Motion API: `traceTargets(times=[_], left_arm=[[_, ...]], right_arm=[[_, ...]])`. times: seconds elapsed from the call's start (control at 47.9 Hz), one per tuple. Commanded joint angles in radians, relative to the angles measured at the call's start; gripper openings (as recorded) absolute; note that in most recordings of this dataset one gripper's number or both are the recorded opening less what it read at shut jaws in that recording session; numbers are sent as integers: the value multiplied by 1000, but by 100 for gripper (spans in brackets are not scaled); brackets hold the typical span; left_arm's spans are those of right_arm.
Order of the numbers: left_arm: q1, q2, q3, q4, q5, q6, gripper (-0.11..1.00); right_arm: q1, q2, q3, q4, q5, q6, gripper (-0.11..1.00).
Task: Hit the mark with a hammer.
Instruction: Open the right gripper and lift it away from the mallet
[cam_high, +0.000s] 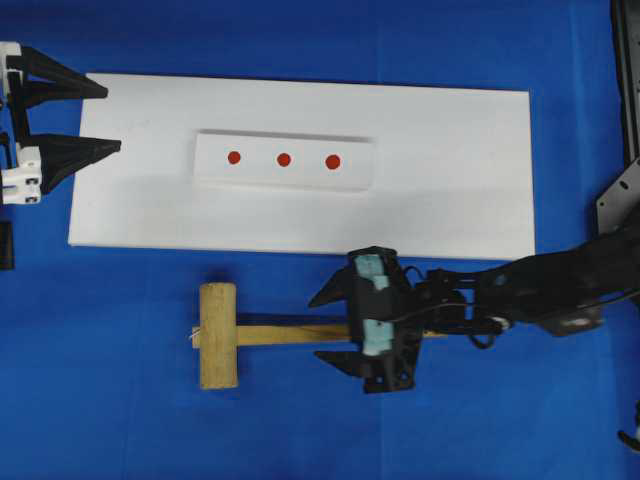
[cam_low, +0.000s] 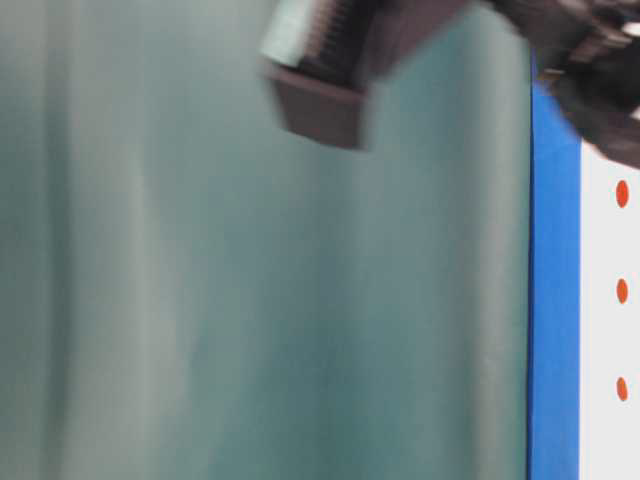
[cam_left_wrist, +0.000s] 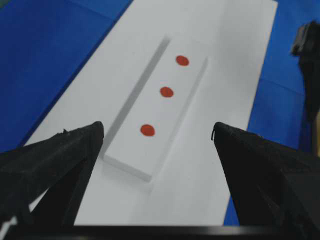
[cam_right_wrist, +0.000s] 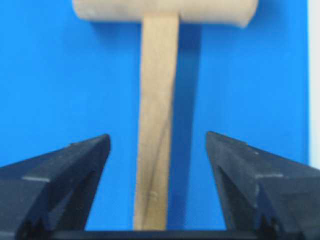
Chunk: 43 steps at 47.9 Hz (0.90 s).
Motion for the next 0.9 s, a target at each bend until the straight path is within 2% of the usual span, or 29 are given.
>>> traceTargets(times=[0.0,0.188,0.48,0.71,0.877], left_arm=[[2,3,-11,0,-9,0,89],[2,3,-11,-2,-6,-2,89],[2,3,-11,-2,0,-2,89],[3,3,-11,-2,26,0,89],[3,3,-11,-2,26,5,89]], right_arm=[[-9,-94,5,-2,15,-25,68],[-31,-195,23,-2,63,-75,68],[-97,-213,21,0,66,-81,68],[-250,-244,29,-6,94,-104,68],[-344,-261,23,-26,146,-152,68]])
